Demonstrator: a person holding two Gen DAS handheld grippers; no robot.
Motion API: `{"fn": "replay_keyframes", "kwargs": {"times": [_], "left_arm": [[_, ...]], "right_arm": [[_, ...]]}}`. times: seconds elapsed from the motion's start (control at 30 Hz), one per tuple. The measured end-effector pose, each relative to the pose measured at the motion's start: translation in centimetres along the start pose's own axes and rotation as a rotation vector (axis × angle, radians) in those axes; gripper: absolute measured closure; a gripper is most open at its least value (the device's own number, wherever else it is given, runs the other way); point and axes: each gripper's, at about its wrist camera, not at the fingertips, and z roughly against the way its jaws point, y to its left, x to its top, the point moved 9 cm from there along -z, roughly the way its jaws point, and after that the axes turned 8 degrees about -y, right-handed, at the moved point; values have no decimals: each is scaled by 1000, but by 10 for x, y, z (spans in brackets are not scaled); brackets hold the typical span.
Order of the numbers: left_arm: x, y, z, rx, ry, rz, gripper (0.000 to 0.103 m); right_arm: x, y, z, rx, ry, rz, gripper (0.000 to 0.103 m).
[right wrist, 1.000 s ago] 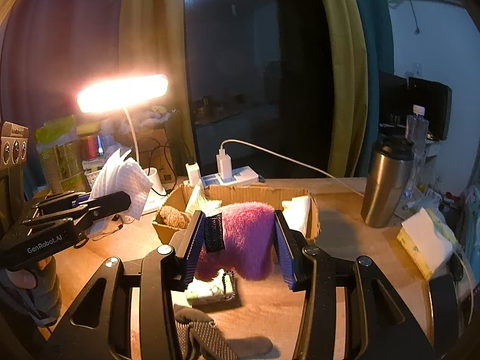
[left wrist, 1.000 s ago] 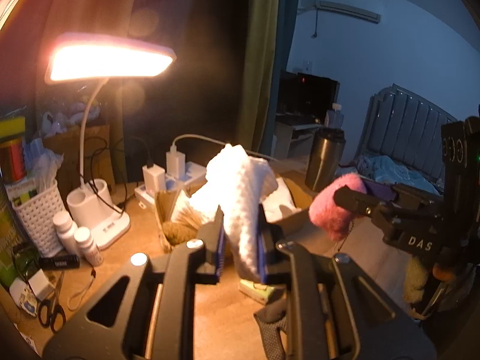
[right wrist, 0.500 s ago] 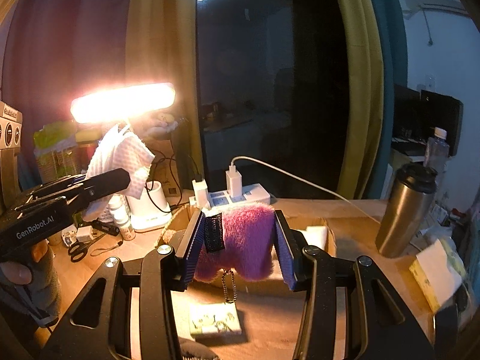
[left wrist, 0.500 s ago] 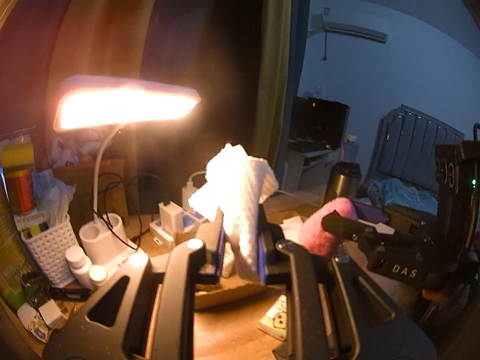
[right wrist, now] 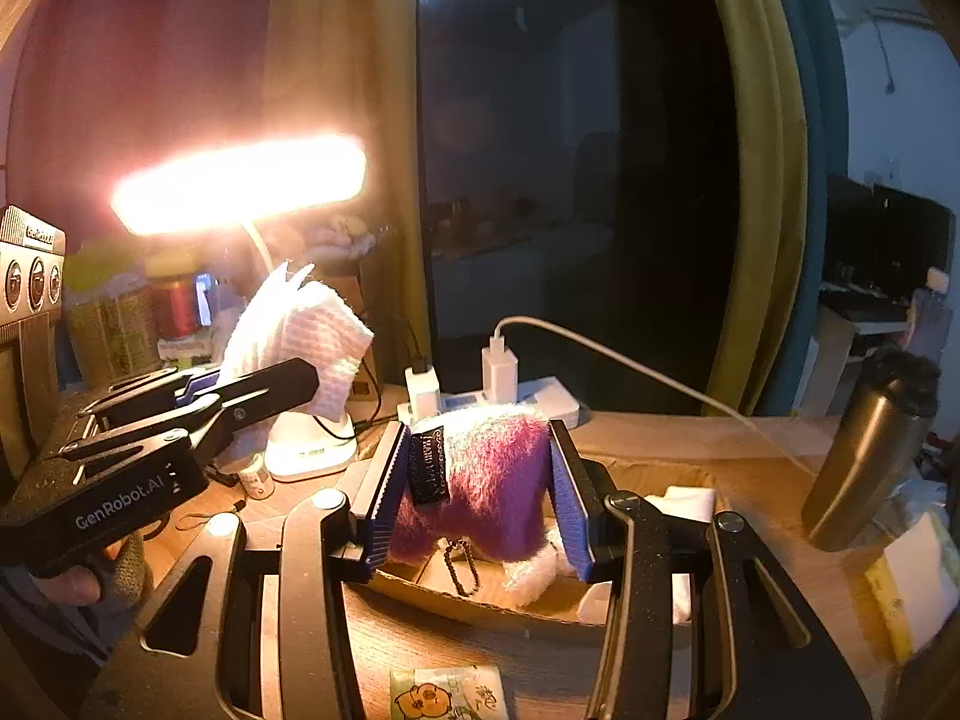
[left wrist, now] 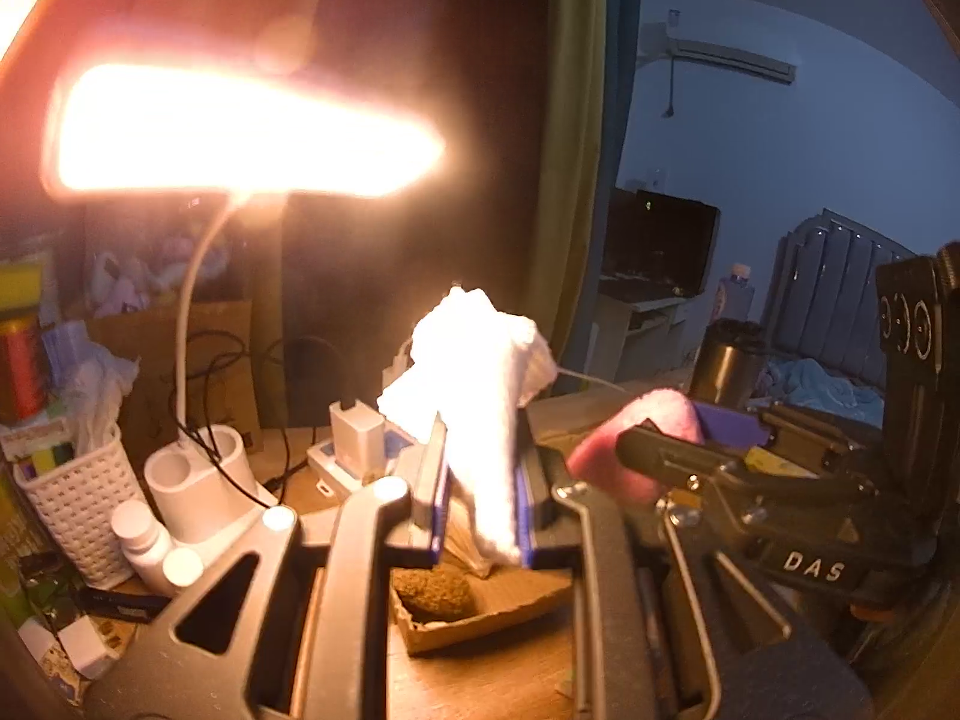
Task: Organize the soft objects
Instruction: 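Carry the white towel and pink plush with both grippers over the box, then lower both grippers into the box and open them to drop towel and plush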
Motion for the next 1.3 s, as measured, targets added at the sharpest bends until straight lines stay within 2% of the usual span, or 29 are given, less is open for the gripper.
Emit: {"fn": "replay_keyframes", "kwargs": {"times": [0.43,0.73,0.83,0.97,1.1,1.17,1.23,1.3], "left_arm": [[-49,10,-49,12,134,43,86],[-73,18,-63,19,208,69,84],[-75,20,-65,25,222,76,79],[-76,22,-65,36,230,86,77],[-74,19,-62,27,225,76,75],[-72,16,-60,21,222,71,71],[-71,16,-59,25,218,72,55],[-68,16,-57,10,210,92,46]], "right_arm": [[-46,-4,-49,39,113,-48,56],[-73,-5,-67,45,199,-74,55],[-77,-4,-69,38,212,-64,51],[-70,-5,-63,27,190,-50,40],[-66,-9,-61,6,182,-44,40],[-61,-10,-57,-9,170,-36,40],[-57,-11,-54,-22,161,-32,40],[-53,-16,-48,-42,148,-33,40]]}}
